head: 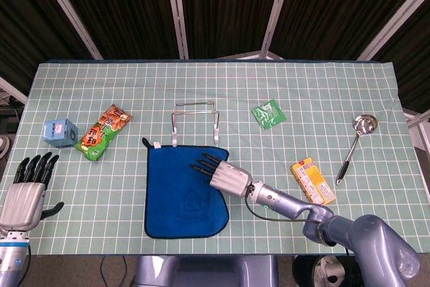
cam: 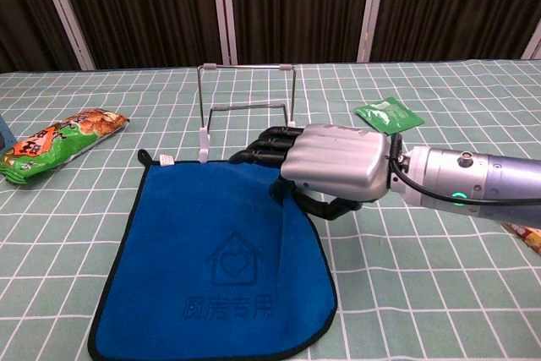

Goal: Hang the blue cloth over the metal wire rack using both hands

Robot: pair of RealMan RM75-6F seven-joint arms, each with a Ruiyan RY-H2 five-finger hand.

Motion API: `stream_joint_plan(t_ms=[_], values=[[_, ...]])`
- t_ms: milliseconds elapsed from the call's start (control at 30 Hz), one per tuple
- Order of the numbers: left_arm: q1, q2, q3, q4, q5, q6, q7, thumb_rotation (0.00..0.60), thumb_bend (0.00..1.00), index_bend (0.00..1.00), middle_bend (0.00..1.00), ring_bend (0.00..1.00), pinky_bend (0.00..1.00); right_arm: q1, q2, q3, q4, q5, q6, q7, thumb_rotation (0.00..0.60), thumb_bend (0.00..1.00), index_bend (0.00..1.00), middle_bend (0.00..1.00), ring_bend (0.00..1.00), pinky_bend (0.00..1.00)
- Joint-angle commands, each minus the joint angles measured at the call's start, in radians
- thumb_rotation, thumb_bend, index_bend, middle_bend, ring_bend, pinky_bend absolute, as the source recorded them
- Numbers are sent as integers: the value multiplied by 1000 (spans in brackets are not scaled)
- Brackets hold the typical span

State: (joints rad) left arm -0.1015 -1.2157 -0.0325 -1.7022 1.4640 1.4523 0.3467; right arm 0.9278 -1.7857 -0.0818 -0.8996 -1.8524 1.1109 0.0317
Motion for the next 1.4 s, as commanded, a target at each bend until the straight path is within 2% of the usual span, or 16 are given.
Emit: stream_joint_plan(t_ms=[33, 100, 200, 267, 400, 567, 733, 1033, 1400], values=[[-35, -15, 4, 35, 32, -44, -27, 600, 0, 1, 0, 0, 0, 1, 1, 1, -2, 2, 0, -1, 600, 633, 618, 11, 0, 0], [-69, -26, 6, 57, 53, -92, -54, 600, 0, 35, 0, 0, 0, 3, 2, 3, -5, 3, 1, -1, 600, 632, 618, 11, 0, 0], [-161, -69, 5, 138, 120, -194, -143, 600, 18, 173, 0, 0, 0, 6, 7, 9, -20, 10, 0, 1, 600, 633, 618, 11, 0, 0], [-214, -103, 7, 194, 173, -233, -201, 600, 94, 277, 0, 0, 0, 8, 11, 14, -32, 16, -3, 1, 600, 633, 618, 11, 0, 0], [-308, -183, 6, 309, 254, -278, -287, 600, 212, 376, 0, 0, 0, 12, 18, 23, -54, 28, -9, -3, 600, 634, 619, 12, 0, 0], [-391, -245, 7, 394, 283, -351, -276, 600, 225, 405, 0, 0, 0, 15, 25, 28, -67, 37, -17, -12, 600, 634, 621, 12, 0, 0], [-431, -276, 25, 448, 302, -385, -232, 600, 224, 414, 0, 0, 0, 14, 28, 27, -65, 43, -22, -16, 600, 633, 622, 15, 0, 0], [-455, -334, 67, 537, 323, -376, -242, 600, 226, 414, 0, 0, 0, 10, 26, 22, -55, 43, -15, -14, 600, 633, 622, 18, 0, 0], [-465, -392, 82, 603, 308, -367, -247, 600, 226, 414, 0, 0, 0, 5, 17, 14, -41, 40, -9, -16, 600, 633, 625, 20, 0, 0]])
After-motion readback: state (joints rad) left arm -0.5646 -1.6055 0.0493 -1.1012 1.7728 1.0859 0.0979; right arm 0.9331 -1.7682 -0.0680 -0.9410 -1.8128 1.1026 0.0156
